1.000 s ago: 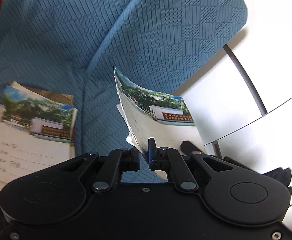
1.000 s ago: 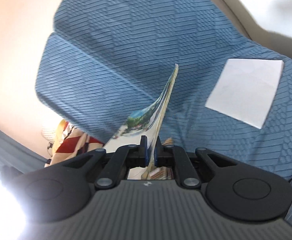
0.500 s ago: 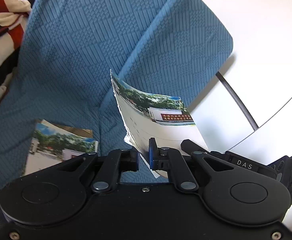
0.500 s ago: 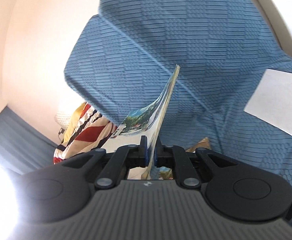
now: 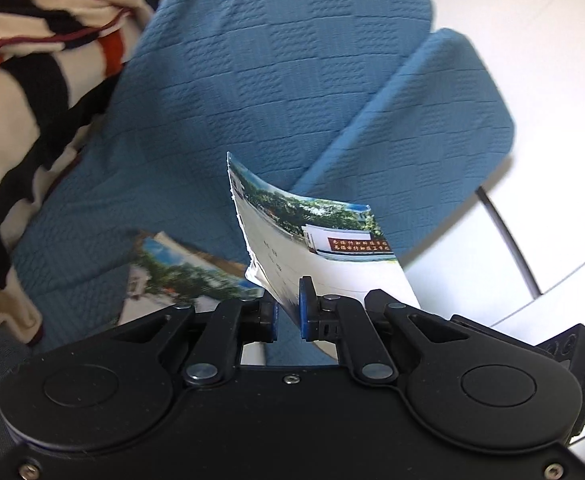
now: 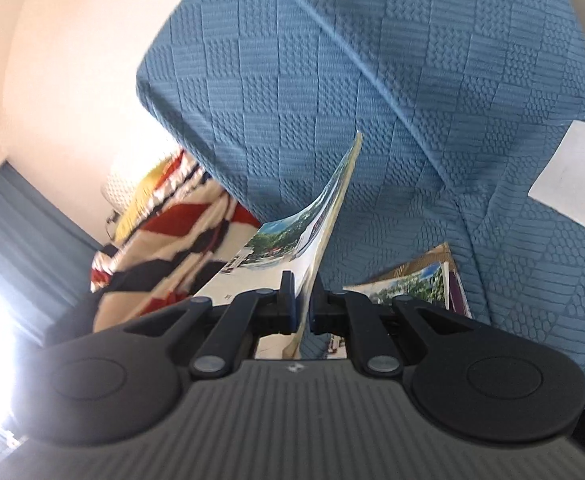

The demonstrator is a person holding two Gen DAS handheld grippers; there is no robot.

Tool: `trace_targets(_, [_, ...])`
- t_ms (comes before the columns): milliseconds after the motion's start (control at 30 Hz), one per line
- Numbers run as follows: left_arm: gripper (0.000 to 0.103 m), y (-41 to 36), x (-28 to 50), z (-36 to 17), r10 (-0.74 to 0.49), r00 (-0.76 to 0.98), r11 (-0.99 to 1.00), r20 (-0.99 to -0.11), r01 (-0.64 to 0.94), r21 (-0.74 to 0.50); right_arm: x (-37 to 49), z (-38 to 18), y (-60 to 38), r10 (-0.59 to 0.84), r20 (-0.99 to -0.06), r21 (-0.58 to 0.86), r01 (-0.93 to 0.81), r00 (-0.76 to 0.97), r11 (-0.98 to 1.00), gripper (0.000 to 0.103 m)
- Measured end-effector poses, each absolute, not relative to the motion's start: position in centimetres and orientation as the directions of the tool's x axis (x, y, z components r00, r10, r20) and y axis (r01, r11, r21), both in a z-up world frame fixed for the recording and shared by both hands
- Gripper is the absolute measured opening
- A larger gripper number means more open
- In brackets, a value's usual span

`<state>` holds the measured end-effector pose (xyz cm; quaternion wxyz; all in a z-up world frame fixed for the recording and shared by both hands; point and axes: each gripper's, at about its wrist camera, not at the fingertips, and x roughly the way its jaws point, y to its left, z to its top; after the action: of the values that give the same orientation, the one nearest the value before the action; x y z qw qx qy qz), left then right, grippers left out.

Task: Organize objects
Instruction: 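Lower the photo booklet onto the stacked booklets with both grippers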

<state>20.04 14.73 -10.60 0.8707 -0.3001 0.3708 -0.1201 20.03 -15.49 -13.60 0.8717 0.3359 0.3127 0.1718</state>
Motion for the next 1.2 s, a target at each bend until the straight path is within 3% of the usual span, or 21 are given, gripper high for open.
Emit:
trace_targets(600, [0.009, 16.5, 22.3, -22.4, -0.419, 0.596, 0.785, -0.686, -0.142, -0.603, 22.9, -21.6, -10.3, 0.36, -0.659, 0.48, 0.0, 0.66, 0.878, 0.009])
trace_targets(1033, [0.008, 15.6, 22.7, -24.6, -0.39, 0.516, 0.817, -0.763, -0.188, -0.545, 22.7, -25.0, -9.9, 0.304, -0.729, 0.437, 0.075, 0.613, 0.896, 0.013])
trace_targets(1200, [0.014, 15.6, 22.5, -24.7, -0.381, 0.493, 0.828, -0.782, -0.194, -0.525, 22.5, -25.3, -9.8, 0.304, -0.742, 0.433, 0.081, 0.598, 0.898, 0.014])
